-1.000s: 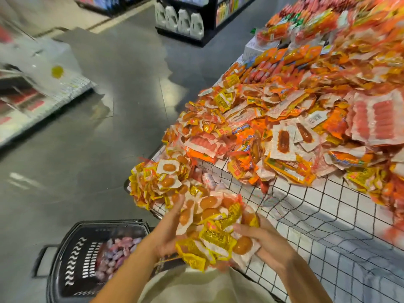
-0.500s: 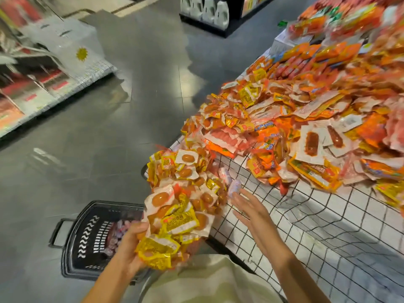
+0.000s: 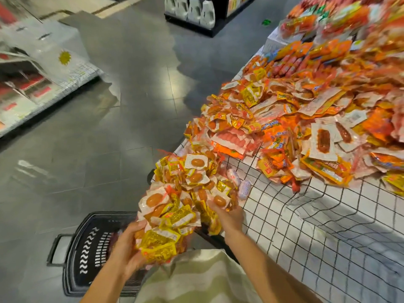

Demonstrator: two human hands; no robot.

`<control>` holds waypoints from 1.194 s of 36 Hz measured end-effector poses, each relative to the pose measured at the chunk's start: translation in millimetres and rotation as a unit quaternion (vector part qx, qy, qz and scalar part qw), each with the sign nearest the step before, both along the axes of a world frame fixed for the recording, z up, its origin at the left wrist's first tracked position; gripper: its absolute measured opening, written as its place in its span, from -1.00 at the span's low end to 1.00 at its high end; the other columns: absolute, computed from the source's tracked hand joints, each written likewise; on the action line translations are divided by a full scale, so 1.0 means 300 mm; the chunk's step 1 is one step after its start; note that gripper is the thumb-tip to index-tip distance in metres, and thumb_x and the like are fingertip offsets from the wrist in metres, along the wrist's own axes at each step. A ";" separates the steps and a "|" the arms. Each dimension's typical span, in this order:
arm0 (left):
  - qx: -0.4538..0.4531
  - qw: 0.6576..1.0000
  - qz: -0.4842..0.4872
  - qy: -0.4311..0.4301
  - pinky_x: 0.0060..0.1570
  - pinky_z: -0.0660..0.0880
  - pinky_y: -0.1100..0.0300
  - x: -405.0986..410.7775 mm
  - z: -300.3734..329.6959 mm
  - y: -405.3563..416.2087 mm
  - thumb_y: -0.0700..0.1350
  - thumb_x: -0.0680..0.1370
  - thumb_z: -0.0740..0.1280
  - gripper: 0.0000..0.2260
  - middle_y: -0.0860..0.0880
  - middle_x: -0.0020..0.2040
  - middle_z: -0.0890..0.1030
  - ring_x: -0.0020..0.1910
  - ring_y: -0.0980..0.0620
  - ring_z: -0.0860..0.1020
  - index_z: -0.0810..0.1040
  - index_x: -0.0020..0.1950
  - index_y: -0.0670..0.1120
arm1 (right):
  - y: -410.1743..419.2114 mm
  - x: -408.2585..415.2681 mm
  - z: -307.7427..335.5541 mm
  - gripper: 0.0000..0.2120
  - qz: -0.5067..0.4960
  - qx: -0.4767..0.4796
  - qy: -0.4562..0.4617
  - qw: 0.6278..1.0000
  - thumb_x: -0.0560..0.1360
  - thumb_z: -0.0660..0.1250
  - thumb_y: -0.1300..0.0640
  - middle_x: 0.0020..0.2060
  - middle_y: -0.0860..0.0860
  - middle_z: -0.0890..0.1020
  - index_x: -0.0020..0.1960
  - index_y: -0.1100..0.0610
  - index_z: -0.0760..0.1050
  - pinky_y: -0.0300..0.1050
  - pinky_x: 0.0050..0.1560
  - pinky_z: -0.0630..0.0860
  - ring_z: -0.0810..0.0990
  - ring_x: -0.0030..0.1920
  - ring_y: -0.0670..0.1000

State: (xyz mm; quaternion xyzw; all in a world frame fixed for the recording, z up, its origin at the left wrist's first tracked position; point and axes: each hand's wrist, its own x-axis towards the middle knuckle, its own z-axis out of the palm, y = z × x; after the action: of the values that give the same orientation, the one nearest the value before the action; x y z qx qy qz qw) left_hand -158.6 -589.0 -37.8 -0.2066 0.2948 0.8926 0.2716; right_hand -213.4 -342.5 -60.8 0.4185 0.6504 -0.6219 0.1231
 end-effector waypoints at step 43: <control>-0.103 0.981 -0.118 -0.113 0.18 0.44 -0.16 -0.125 -0.104 0.137 -0.05 0.12 0.66 -0.41 -0.21 0.23 0.59 0.06 -0.23 0.55 0.70 0.10 -0.21 | 0.492 0.287 0.020 -0.60 -0.154 -0.106 0.053 0.981 0.56 0.43 0.01 0.20 0.18 0.67 0.35 0.13 0.54 0.12 -0.02 0.68 0.68 0.15 0.23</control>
State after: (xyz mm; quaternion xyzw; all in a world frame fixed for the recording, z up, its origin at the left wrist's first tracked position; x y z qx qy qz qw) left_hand -196.3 -548.0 -69.0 -0.2964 0.3750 0.7900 0.3840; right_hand -127.3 -195.0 -54.8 0.4650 0.5138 -0.7201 0.0351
